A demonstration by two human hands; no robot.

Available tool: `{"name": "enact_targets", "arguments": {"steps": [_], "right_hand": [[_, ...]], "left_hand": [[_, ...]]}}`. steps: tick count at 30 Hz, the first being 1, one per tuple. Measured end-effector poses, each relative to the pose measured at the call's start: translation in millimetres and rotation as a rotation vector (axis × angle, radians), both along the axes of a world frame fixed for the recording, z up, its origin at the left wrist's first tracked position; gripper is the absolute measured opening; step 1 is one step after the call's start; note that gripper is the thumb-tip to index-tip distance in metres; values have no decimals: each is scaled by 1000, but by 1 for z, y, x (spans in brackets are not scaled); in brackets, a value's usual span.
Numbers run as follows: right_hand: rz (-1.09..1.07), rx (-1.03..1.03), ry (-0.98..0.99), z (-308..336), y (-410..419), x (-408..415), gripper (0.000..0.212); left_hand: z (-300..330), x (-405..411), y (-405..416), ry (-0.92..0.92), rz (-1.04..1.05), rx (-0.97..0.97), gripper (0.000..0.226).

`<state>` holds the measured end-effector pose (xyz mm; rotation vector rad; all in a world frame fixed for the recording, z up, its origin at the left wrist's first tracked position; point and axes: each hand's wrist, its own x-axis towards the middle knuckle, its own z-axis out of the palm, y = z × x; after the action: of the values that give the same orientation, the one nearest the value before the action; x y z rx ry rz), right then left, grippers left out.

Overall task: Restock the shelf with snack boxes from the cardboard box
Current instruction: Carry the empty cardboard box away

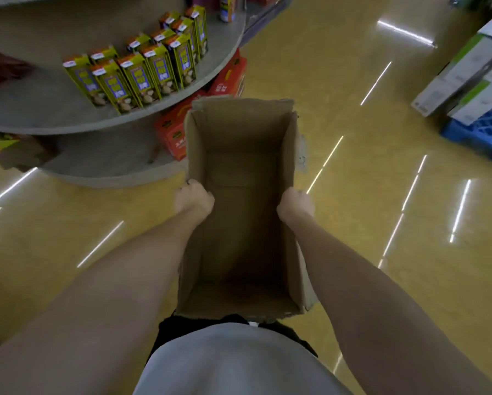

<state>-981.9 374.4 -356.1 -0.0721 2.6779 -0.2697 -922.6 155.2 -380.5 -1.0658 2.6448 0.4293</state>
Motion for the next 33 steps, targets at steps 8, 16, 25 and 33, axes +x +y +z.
{"name": "enact_targets", "arguments": {"steps": [8,16,25,33], "right_hand": [[-76,62,46,7,-60,-191,22],[-153,73,11,15,-86,-328,23],[-255,-1,-1,-8,-75,-492,23],[-226,-53,33,-16,-56,-703,20]], "left_hand": [[2,-209,-57,54,-64,41,48],[5,-363,-87,63,-119,18,40],[-11,-541,-83,62,-206,-74,46],[7,-750,-62,86,-182,-88,52]]}}
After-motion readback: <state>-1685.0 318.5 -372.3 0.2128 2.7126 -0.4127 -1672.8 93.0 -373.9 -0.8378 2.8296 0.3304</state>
